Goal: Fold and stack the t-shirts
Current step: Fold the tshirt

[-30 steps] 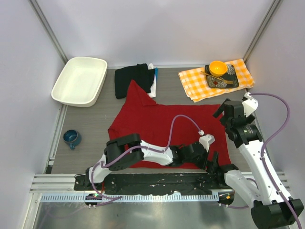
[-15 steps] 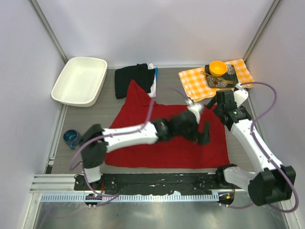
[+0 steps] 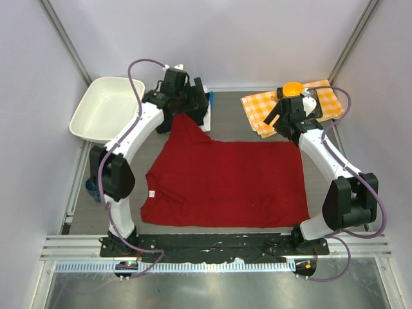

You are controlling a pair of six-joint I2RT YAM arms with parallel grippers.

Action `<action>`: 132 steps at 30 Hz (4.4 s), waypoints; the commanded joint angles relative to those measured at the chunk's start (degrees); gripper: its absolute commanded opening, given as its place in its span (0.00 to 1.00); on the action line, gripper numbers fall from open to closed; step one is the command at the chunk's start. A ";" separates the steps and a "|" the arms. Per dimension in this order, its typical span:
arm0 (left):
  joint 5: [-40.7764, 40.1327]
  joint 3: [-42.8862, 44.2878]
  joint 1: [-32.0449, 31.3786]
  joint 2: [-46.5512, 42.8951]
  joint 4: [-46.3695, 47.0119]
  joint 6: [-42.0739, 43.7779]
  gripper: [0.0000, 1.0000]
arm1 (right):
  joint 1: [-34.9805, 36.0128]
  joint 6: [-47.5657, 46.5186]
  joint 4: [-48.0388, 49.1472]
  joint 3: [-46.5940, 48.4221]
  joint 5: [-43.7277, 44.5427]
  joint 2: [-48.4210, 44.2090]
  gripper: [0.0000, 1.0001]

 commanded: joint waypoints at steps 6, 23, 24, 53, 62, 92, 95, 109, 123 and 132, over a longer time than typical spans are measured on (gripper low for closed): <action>2.34 16.16 11.66 15.92 -11.34 2.48 0.91 | -0.07 -1.67 4.62 -3.77 -2.18 -2.66 0.94; 7.52 33.31 15.18 32.28 -14.68 2.39 0.69 | 0.02 -2.99 6.64 -7.74 -1.03 -3.71 0.93; 7.87 33.23 15.18 32.36 -14.51 2.30 0.67 | 0.19 -2.99 6.64 -7.91 -1.03 -3.54 0.93; 7.17 34.54 15.18 35.88 -14.95 2.83 0.16 | 0.11 -2.81 7.43 -9.05 -1.21 -1.95 0.92; 7.00 31.12 15.18 32.11 -14.77 2.65 0.00 | -1.82 -1.58 5.76 -9.76 5.82 2.34 0.93; 5.68 26.28 16.50 25.69 -15.38 5.02 0.00 | -12.81 -2.20 7.43 1.75 6.35 22.30 0.75; 5.50 26.28 16.85 25.69 -15.56 5.29 0.00 | -12.90 -2.11 7.52 2.81 6.09 23.44 0.72; 5.24 26.11 17.38 25.16 -15.91 5.11 0.00 | -12.99 -2.81 7.43 3.87 6.00 25.91 0.33; 3.75 37.71 17.99 28.67 -20.57 4.85 0.00 | -12.99 -3.43 3.74 11.15 6.44 25.12 0.01; 3.48 42.02 19.48 29.03 -22.06 4.41 0.00 | -12.81 -3.87 0.84 18.98 4.59 26.79 0.01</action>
